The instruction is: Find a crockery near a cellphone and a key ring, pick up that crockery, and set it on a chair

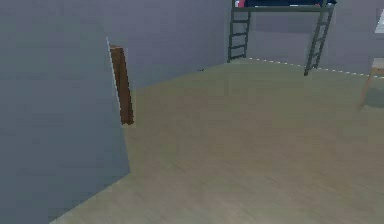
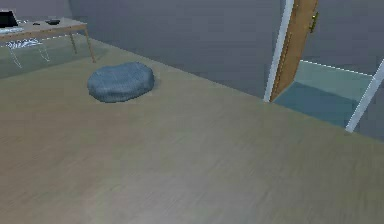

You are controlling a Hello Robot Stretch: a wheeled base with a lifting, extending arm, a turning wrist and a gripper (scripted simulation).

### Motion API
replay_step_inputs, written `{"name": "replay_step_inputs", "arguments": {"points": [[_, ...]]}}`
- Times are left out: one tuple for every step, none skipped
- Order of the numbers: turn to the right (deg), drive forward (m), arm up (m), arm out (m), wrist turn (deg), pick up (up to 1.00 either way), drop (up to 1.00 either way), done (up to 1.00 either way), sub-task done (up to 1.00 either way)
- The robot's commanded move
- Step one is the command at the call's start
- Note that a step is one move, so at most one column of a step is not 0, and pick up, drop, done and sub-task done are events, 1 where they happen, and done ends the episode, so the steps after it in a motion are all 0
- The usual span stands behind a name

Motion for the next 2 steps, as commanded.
{"name": "replay_step_inputs", "arguments": {"points": [[-12.0, 0.0, 0.0, 0.0, 0.0, 0.0, 0.0, 0.0, 0.0], [0.0, 0.1, 0.0, 0.0, 0.0, 0.0, 0.0, 0.0, 0.0]]}}
